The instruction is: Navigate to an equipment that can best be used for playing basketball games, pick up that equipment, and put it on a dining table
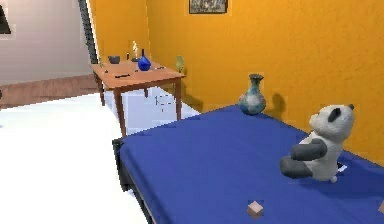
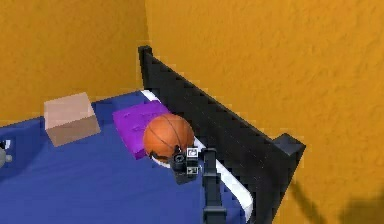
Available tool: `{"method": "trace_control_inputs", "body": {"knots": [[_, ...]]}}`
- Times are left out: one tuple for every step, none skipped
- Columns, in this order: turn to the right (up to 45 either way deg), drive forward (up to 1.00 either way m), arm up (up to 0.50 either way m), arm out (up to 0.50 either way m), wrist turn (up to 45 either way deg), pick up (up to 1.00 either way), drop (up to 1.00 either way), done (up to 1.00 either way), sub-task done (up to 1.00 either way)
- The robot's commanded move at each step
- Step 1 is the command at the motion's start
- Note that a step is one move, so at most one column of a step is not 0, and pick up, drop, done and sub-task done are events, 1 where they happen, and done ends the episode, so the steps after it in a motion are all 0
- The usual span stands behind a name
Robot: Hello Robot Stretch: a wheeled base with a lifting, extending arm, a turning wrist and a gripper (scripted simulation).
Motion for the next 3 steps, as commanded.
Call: {"method": "trace_control_inputs", "body": {"knots": [[0.0,0.00,0.28,0.00,0.0,0.00,0.00,0.00,0.00],[0.0,0.00,0.00,0.00,-45.0,0.00,0.00,0.00,0.00],[0.0,0.00,0.00,0.00,-45.0,0.00,0.00,0.00,0.00]]}}
